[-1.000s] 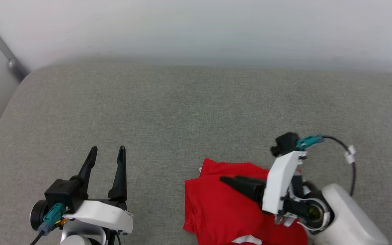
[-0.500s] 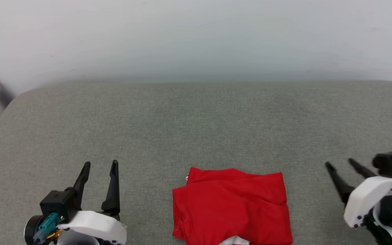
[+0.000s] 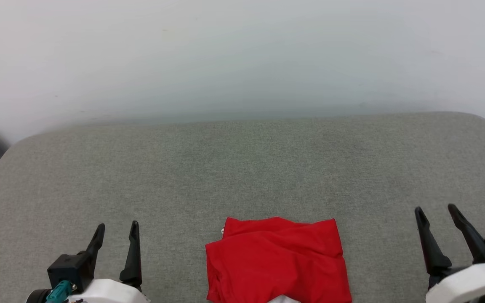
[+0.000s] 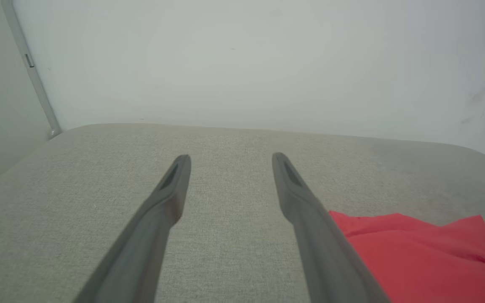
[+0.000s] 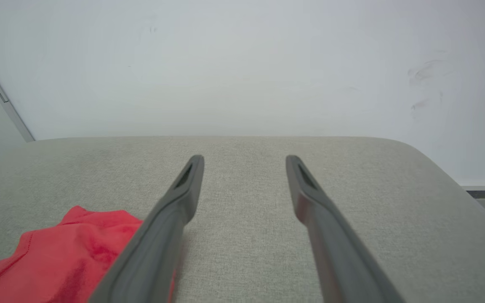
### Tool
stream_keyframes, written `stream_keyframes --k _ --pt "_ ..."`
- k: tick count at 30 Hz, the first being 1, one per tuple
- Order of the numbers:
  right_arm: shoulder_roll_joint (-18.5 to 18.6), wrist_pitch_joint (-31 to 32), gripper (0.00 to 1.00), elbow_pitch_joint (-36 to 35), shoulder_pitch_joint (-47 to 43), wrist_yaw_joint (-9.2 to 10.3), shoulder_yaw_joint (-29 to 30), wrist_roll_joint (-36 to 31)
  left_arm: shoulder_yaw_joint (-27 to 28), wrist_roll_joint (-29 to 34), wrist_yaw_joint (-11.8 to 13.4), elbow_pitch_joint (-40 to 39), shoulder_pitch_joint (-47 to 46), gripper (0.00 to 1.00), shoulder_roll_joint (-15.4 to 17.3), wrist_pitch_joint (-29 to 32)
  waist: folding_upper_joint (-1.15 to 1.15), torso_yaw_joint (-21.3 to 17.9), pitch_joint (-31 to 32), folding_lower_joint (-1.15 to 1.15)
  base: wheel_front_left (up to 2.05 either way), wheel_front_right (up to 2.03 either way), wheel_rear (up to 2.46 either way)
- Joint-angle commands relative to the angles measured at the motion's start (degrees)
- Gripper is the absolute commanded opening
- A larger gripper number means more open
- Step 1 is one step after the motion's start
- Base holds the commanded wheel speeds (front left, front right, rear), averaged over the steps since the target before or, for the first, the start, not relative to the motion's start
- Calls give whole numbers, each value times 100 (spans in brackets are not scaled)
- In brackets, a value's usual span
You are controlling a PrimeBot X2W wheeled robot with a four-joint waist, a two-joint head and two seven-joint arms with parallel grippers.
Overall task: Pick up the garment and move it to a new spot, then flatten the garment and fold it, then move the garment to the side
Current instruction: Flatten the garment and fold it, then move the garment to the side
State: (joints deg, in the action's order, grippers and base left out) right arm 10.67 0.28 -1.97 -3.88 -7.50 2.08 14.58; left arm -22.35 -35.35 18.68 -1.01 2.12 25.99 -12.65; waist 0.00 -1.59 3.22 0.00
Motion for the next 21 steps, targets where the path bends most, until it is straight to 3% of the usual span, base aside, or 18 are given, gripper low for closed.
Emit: stream_keyframes --k 1,8,21 --pt "-127 -36 100 -172 -248 3 84 -102 -39 32 4 13 28 100 19 26 0 33 22 0 0 0 0" --pt "-468 12 100 -746 -736 3 209 -320 -58 50 33 26 27 100 65 66 0 -26 34 0 0 0 0" --pt "-534 150 100 -941 -623 3 238 -347 -101 56 94 -50 57 100 80 118 0 31 -43 0 0 0 0"
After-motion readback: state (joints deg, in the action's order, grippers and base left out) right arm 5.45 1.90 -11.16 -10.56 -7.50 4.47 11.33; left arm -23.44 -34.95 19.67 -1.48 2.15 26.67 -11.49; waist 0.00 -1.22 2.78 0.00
